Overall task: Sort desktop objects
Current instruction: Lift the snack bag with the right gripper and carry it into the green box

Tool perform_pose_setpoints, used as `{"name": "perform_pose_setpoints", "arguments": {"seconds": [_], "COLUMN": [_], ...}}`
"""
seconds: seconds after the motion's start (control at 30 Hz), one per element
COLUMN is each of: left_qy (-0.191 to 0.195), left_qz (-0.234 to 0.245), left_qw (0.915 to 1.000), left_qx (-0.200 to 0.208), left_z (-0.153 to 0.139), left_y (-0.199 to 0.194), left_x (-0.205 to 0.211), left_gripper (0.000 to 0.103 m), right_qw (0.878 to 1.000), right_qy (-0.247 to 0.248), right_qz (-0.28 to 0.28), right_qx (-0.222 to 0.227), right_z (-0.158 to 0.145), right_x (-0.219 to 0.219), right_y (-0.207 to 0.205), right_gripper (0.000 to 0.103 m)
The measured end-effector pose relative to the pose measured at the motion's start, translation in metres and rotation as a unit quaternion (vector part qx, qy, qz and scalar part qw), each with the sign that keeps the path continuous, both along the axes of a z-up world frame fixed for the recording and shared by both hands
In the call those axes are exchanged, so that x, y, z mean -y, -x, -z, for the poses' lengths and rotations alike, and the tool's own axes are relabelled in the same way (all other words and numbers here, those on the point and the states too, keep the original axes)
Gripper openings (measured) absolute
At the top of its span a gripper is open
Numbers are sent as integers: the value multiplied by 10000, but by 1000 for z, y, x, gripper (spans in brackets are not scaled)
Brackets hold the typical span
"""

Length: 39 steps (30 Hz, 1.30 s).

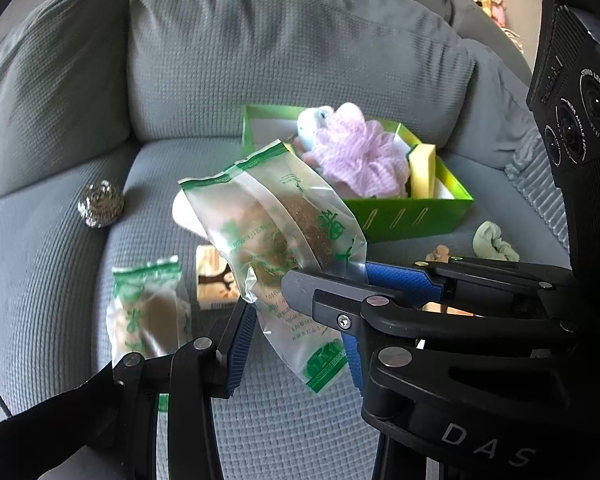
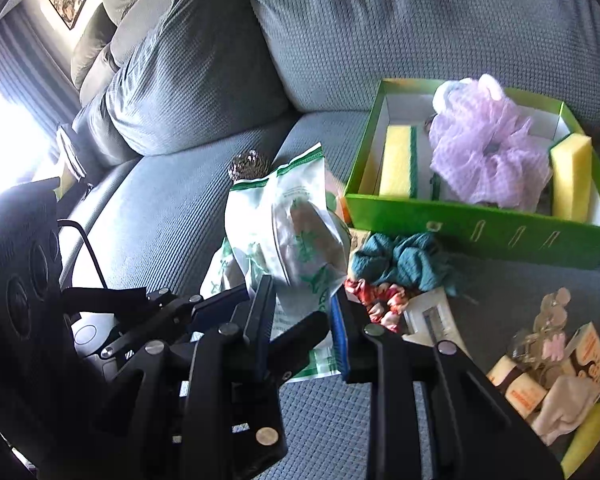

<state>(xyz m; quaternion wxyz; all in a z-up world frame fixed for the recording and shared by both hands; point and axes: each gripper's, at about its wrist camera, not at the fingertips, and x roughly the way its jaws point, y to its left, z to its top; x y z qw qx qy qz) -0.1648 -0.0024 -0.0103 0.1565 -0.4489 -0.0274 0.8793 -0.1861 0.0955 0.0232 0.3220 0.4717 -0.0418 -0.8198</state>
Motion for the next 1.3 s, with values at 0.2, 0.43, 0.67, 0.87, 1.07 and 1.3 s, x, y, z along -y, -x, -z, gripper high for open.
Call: {"name": "perform_pose_setpoints", "arguments": {"seconds": [0.2,0.43,0.67,0.87,1.07,1.3], "left_qy": [18,26,54,60,60,37], "left_qz": [96,174,231,274,319,346], "left_qw": [9999,9997,9995,9994,9992,9991], "left_qx": [-106,-167,-209,-208,-220,-239], "left_z": [-9,-16,-21,-22,-25,-28], "left_y": [8,15,22,30,41,56], "left_x": [-11,-19,-25,-31,-35,-40], "left_gripper": [43,43,43,43,43,43], "right_qw": [9999,9997,9994,9993,9991,9988], "right_qy": [33,53,96,99,114,116], "right_qz": [90,160,217,251,303,350], "right_qx": [-104,-182,-232,-248,-277,-329], "right_z": [-10,-15,-19,-19,-22,-25], "right_x": [-7,-18,-25,-29,-32,-35], "right_y": [9,15,22,30,38,51], "right_gripper": [26,26,26,26,26,26]}}
